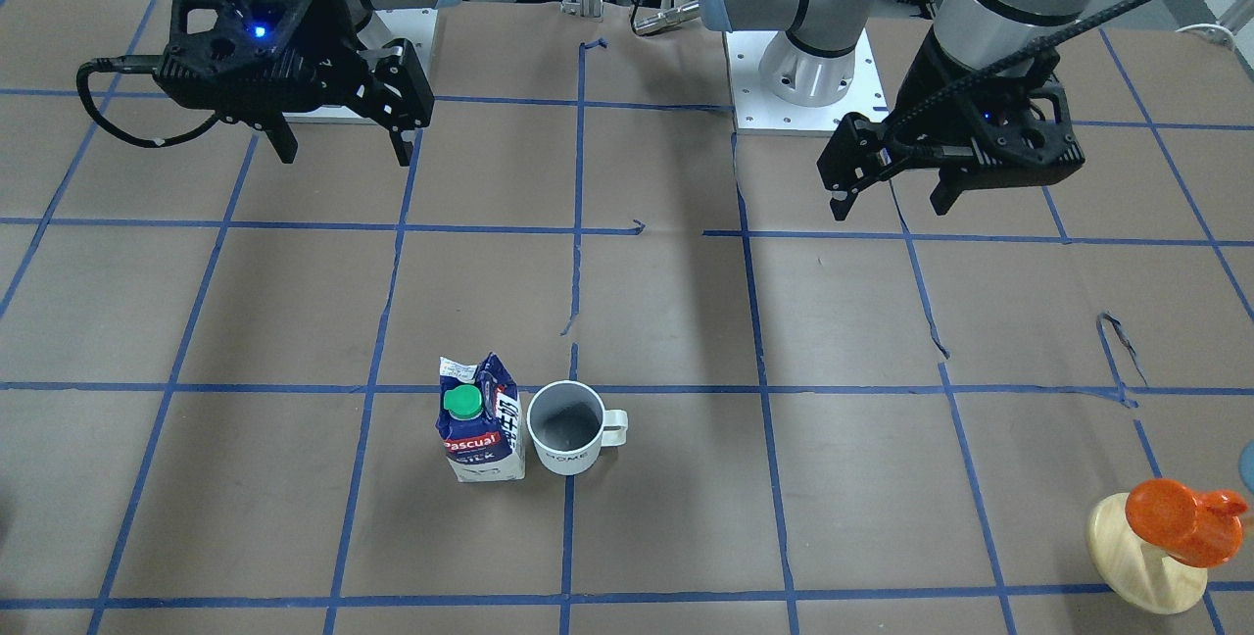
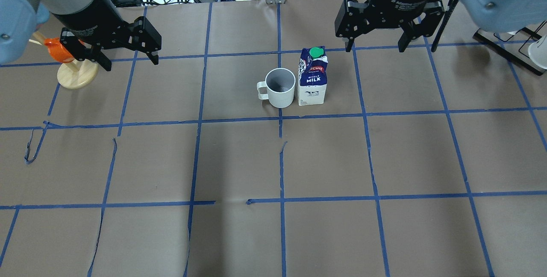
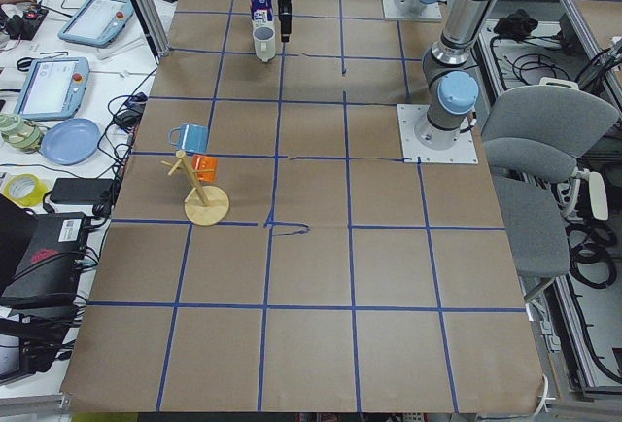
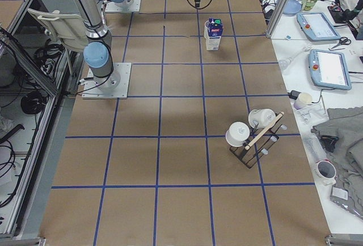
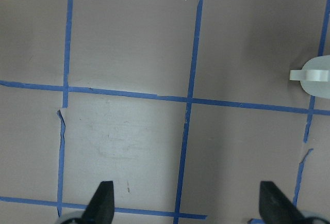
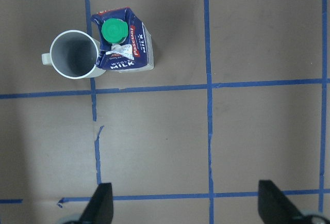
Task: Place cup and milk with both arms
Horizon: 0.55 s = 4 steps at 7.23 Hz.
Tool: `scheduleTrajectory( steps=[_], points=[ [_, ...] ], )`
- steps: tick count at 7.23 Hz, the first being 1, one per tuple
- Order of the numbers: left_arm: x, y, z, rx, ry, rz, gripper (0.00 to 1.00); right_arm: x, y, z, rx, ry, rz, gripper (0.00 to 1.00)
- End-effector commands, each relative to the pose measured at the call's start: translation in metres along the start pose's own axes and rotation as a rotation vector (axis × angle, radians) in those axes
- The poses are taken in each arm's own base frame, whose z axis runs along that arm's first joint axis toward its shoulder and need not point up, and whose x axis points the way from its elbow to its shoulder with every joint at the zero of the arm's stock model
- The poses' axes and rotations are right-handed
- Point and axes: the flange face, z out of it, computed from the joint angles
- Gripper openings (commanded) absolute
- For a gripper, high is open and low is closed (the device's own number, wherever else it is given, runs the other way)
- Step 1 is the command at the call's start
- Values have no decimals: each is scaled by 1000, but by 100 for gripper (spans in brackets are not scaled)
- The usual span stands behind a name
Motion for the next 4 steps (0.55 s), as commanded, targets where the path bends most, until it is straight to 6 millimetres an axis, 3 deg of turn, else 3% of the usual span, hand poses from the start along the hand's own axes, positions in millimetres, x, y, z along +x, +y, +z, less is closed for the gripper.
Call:
scheduleTrajectory(
  steps=[1,4],
  points=[
    [0,6,-6,7,-3,1,100,11,-1,4,-20,13,-45,100],
    [-1,6,-6,-1,-3,-1,100,22,-5,5,-24,13,-23,100]
  ],
)
